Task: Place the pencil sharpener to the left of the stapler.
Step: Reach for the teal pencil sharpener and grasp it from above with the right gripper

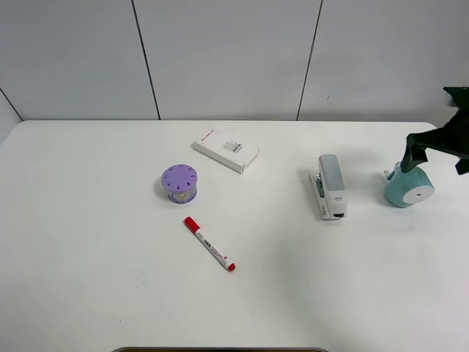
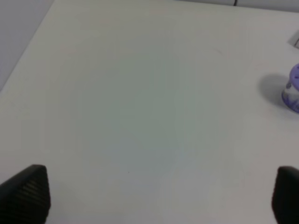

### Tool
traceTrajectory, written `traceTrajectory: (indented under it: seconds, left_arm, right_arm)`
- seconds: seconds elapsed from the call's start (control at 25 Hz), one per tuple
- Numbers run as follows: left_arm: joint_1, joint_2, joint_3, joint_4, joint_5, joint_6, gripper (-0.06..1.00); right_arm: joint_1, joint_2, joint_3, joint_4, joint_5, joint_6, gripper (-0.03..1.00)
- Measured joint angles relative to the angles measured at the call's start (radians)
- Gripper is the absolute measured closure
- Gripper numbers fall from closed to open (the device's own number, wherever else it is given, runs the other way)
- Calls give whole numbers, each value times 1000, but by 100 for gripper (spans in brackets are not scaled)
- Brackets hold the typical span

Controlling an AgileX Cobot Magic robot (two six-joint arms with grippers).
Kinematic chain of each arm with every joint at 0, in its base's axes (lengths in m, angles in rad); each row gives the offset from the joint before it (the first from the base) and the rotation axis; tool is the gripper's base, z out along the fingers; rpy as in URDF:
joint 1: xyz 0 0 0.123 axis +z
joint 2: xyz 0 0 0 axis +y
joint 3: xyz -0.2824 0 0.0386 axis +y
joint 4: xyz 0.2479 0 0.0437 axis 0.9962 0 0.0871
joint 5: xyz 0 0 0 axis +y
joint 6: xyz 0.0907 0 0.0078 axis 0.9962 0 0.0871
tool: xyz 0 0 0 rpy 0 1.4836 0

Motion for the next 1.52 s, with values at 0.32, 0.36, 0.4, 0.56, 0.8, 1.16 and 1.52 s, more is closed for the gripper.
traceTrajectory:
  seconds: [0.32, 0.36, 0.4, 0.56, 0.8, 1.16, 1.52]
  left_arm:
    - [0, 0, 0, 0, 0, 0, -1]
    - [0, 0, 0, 0, 0, 0, -1]
    - [0, 0, 0, 0, 0, 0, -1]
    - [0, 0, 0, 0, 0, 0, -1]
    - [0, 0, 0, 0, 0, 0, -1]
    - [0, 0, 0, 0, 0, 0, -1]
    - [0, 0, 0, 0, 0, 0, -1]
  right_arm:
    - [0, 81, 0, 0, -60, -1, -2]
    - [0, 91, 0, 0, -64, -1, -2]
    - [0, 98, -1, 0, -70, -1, -2]
    - [0, 148, -1, 0, -103, -1, -2]
    - [0, 200, -1, 5, -122, -15, -2]
    - [0, 240, -1, 8, -150, -16, -2]
    - [0, 270, -2, 8, -161, -16, -2]
